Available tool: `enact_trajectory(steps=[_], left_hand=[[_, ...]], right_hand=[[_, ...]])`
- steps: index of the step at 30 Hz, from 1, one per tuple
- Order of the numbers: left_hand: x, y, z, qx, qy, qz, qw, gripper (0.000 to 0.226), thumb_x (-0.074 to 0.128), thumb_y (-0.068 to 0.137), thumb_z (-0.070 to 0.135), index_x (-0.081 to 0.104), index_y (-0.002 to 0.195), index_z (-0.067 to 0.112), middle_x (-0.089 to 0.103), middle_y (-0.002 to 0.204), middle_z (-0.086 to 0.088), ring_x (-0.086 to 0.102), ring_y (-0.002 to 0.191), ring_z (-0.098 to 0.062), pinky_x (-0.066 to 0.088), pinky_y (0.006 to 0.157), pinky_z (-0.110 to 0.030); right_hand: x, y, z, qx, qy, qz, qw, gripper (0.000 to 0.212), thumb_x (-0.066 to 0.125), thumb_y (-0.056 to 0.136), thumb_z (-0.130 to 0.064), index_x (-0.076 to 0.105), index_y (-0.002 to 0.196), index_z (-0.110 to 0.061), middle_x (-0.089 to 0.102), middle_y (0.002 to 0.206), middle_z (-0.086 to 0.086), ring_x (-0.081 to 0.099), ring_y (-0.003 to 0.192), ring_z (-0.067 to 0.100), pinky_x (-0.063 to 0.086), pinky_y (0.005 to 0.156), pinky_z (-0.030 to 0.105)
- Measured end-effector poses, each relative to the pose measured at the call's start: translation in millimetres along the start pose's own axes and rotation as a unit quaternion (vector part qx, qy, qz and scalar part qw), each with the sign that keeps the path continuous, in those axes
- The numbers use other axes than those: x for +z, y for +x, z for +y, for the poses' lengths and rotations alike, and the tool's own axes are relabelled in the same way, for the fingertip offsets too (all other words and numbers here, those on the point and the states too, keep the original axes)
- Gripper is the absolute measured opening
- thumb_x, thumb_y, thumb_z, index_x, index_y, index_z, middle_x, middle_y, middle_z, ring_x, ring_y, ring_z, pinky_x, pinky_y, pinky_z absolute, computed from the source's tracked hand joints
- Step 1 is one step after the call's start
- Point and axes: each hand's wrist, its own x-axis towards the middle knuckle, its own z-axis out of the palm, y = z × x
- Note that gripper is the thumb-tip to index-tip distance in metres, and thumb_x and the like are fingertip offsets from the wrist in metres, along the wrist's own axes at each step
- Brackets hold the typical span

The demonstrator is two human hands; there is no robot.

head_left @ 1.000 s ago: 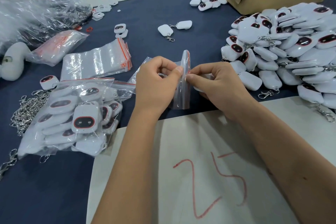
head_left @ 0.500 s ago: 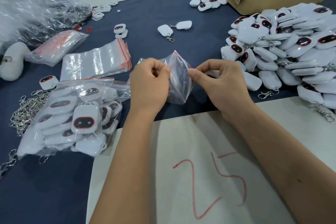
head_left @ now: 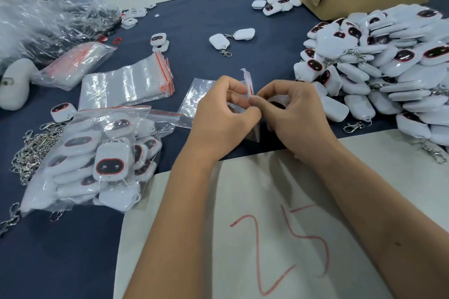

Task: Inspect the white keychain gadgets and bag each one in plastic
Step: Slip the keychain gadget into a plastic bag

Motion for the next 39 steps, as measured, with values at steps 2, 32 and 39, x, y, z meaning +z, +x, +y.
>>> enact_trajectory(steps=[2,32,39], left_hand=[[-5,-1,-1,0.004,-0.018,-0.05,0.999,0.039,0.073,0.07,0.023,0.059,0.106,0.02,0.073,0.087,0.007,0.069,0.072,-0.018,0.061,0.075,-0.049],[-15,0,-2,0.09,0.23,0.251,0.936,0.013,0.061,0.074,0.003,0.064,0.074,0.016,0.055,0.058,0.007,0.056,0.063,-0.016,0.048,0.066,-0.03],[-2,5,-12,0.012,0.161,0.126,0.979,0.014,0.071,0.079,0.021,0.063,0.068,0.02,0.065,0.061,0.005,0.065,0.057,-0.012,0.054,0.057,-0.033]], right_hand=[[-2,1,0,0.016,0.037,-0.011,0.999,0.021,0.076,0.094,-0.025,0.072,0.076,-0.016,0.063,0.054,-0.006,0.051,0.048,0.008,0.043,0.05,0.018],[-9,6,3,0.085,0.231,-0.069,0.967,0.02,0.047,0.107,0.003,0.056,0.123,-0.006,0.076,0.103,0.016,0.078,0.087,0.032,0.062,0.073,0.033],[-8,6,1,0.114,0.27,-0.07,0.954,0.025,0.06,0.1,0.007,0.062,0.124,0.002,0.079,0.105,0.016,0.079,0.091,0.029,0.065,0.078,0.037]])
